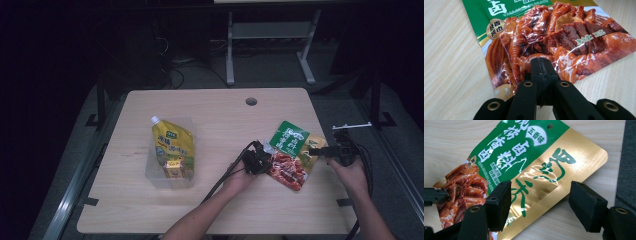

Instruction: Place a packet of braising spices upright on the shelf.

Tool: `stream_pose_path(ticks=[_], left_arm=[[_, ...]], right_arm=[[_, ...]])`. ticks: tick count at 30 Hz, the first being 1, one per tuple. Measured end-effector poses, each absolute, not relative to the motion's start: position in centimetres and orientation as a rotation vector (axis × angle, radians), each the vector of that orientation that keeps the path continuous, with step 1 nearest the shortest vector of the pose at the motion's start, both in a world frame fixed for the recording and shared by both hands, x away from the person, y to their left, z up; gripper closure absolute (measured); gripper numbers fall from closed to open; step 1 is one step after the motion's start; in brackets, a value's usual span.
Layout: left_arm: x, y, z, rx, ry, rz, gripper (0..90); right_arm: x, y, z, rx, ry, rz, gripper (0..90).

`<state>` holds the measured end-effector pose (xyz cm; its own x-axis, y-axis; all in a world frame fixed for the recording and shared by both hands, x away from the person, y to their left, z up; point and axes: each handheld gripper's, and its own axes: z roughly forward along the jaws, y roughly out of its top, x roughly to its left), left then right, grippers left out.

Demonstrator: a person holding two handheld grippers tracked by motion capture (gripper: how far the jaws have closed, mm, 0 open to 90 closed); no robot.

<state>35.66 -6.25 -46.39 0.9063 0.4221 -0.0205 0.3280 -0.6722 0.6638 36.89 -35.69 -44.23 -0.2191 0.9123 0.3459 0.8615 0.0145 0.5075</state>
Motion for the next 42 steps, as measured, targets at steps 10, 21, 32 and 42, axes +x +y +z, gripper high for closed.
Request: stream_pose_path(ticks=[10, 21, 32, 42], left_arm=[[35.7, -6.2, -46.4, 2.366, 0.531, 0.168, 89.8], [35.9, -6.2, -46.4, 2.364, 0.533, 0.154, 89.7], [35.9, -6.2, -46.5, 2.362, 0.528, 0.155, 89.7], [35.7, -6.4, -46.5, 2.355, 0.525, 0.157, 89.7]], right_arm=[[37.3, -36.2, -45.2, 1.992, 2.168, 0.966, 36.4], [37.4, -37.0, -45.6, 2.048, 2.149, 0.997, 38.3], [37.7, -36.5, -46.3, 2.035, 2.241, 1.22, 53.9], [38.4, -35.2, -47.0, 2.05, 2.316, 1.274, 63.8]])
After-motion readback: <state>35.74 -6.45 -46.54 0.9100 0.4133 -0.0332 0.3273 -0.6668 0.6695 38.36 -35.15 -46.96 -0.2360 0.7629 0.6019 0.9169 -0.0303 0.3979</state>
